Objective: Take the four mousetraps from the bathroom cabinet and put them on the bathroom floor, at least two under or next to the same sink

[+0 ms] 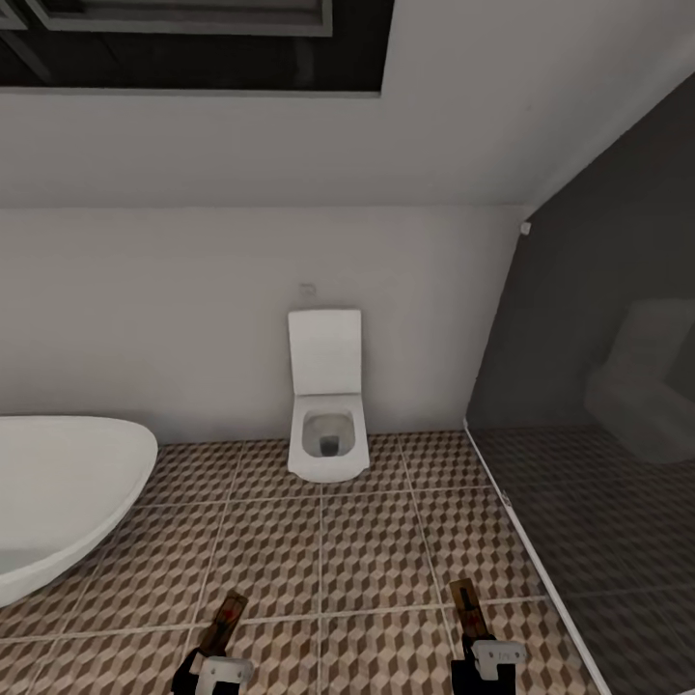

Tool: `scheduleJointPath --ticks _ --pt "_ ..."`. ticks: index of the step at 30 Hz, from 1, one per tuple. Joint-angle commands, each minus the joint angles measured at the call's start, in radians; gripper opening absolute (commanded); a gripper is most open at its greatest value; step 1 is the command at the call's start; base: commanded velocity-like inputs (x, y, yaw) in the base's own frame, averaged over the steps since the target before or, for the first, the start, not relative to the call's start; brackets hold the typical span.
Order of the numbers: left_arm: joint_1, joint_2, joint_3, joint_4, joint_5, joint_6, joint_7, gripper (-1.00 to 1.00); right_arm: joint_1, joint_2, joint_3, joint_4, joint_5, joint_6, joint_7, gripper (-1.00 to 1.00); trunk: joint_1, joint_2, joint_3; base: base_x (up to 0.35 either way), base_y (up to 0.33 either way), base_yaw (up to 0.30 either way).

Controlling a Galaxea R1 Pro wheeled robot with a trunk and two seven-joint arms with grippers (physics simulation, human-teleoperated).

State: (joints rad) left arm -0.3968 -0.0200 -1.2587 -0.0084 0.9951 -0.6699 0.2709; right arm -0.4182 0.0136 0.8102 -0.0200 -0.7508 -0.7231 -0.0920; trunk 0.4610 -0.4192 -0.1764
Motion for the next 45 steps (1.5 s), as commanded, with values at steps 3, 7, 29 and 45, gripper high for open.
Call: scheduleJointPath --ticks 3,7,29,45 --pt "-0.001 -0.001 -0.007 -0.002 -0.004 0.003 0.016 -1.00 -0.001 0.000 0.008 0.000 -0.002 -0.002 -0.008 -1.00 0.001 -0.002 -0.002 0.009 0.003 0.000" --pt "-0.001 -0.008 0.002 -0.007 -0.002 0.075 0.023 -1.00 -0.001 0.002 0.008 -0.001 -0.003 0.000 -0.004 -1.00 0.001 -0.002 -0.002 0.002 0.001 0.000" --pt "-0.449 -0.008 0.043 -0.105 0.014 0.901 0.028 -1.00 -0.272 -0.025 0.005 -0.493 0.005 0.706 -0.154 -1.00 0.001 -0.002 -0.002 0.000 0.000 0.000" --pt "-0.580 0.001 0.176 -0.103 0.030 0.777 -0.053 -1.00 -0.422 -0.011 0.006 -0.530 0.002 0.969 -0.298 -1.00 0.001 -0.002 -0.002 0.000 0.000 0.000"
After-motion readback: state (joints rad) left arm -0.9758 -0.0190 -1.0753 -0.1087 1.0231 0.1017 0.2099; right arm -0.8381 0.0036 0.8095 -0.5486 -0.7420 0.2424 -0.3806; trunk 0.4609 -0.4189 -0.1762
